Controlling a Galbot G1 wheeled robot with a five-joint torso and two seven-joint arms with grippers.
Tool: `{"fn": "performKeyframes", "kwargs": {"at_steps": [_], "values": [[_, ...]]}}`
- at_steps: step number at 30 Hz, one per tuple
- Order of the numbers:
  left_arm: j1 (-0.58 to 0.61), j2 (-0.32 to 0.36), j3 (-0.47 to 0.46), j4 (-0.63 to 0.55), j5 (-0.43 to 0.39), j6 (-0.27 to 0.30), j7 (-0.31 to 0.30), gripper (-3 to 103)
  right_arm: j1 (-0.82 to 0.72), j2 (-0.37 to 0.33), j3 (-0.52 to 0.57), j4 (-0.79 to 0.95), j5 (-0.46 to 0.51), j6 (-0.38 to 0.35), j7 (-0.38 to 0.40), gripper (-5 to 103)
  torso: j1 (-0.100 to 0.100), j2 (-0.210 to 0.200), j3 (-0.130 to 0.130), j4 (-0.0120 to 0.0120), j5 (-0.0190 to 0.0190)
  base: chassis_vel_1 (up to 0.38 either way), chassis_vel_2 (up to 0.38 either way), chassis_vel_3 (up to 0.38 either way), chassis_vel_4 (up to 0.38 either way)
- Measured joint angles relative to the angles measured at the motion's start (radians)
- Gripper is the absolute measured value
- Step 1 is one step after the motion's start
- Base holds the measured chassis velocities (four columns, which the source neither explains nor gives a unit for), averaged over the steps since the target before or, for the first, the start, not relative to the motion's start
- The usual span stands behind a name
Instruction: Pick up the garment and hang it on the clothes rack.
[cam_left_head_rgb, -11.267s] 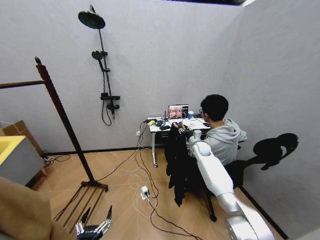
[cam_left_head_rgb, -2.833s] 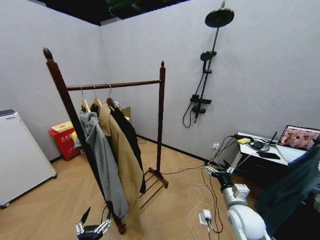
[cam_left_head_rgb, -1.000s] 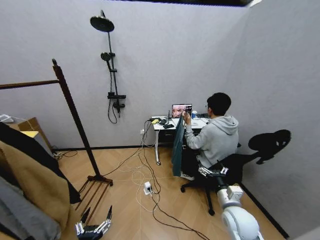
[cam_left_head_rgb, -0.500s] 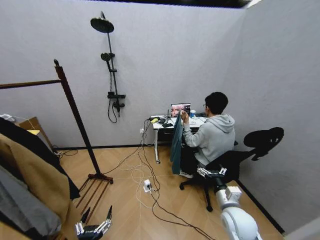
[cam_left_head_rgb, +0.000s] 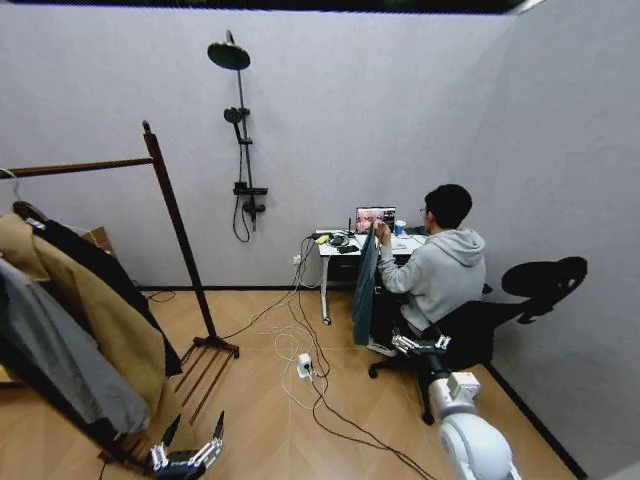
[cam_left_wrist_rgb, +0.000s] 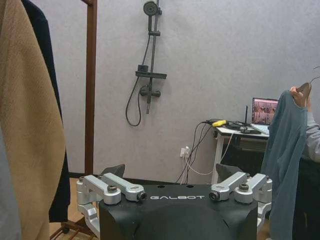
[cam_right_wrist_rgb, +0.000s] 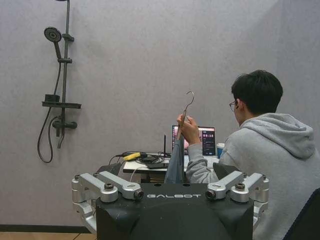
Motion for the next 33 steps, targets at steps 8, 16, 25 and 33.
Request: {"fn": "performKeyframes", "kwargs": {"at_steps": [8,16,25,33], "values": [[0.000,0.000,0.000,0.000,0.000,0.000,0.000,100,-0.002,-0.001,0.005,0.002,0.001,0.000,0.000,100,0.000,0.000,0.000,0.0000,0.0000,0.094,-0.087,-0.102,0.083],[0.000,0.000,0.000,0.000,0.000,0.000,0.000,100,-0.005,-0.001,0.008,0.003,0.004,0.001,0.000,100,0.000,0.000,0.000,-0.0002,-0.0005,0.127,-0.178,-0.162,0.131],[0.000,0.000,0.000,0.000,0.000,0.000,0.000,100,-0.007,-0.004,0.011,0.003,0.007,0.003,0.000,100,0.000,0.000,0.000,-0.0003,0.0006,0.166,-0.165,-0.166,0.152],[0.000,0.000,0.000,0.000,0.000,0.000,0.000,100,-0.006,-0.001,0.004,0.001,0.006,0.005,0.000,100,0.000,0.000,0.000,0.0000,-0.0004,0.138,-0.173,-0.170,0.147]]}}
